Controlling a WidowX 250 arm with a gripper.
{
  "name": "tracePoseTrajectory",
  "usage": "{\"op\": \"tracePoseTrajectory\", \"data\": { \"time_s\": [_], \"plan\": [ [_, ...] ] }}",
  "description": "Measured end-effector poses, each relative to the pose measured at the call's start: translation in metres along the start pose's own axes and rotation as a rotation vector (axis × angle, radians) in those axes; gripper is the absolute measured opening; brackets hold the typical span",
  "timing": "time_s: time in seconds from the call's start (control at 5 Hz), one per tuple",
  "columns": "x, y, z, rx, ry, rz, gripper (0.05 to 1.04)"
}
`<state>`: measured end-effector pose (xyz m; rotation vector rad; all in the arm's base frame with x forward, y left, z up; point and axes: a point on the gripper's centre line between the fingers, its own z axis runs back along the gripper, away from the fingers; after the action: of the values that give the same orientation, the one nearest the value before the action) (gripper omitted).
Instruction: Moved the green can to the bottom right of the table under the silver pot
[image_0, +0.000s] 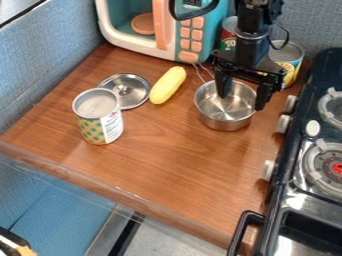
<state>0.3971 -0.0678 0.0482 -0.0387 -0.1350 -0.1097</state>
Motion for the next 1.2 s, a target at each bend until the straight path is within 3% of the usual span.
{"op": "tracePoseTrajectory", "data": {
  "time_s": [0.2, 0.4, 0.6, 1.2],
  "plan": [
    [-0.005, 0.001, -0.014, 0.002, 0.037, 0.002, 1.001],
    [-0.013, 0.027, -0.012, 0.018, 0.087, 0.080, 1.001],
    [-0.019, 0.068, 0.009, 0.057, 0.096, 0.161, 1.001],
    [-0.046, 0.176, 0.046, 0.060, 0.070, 0.099, 1.001]
  ]
}}
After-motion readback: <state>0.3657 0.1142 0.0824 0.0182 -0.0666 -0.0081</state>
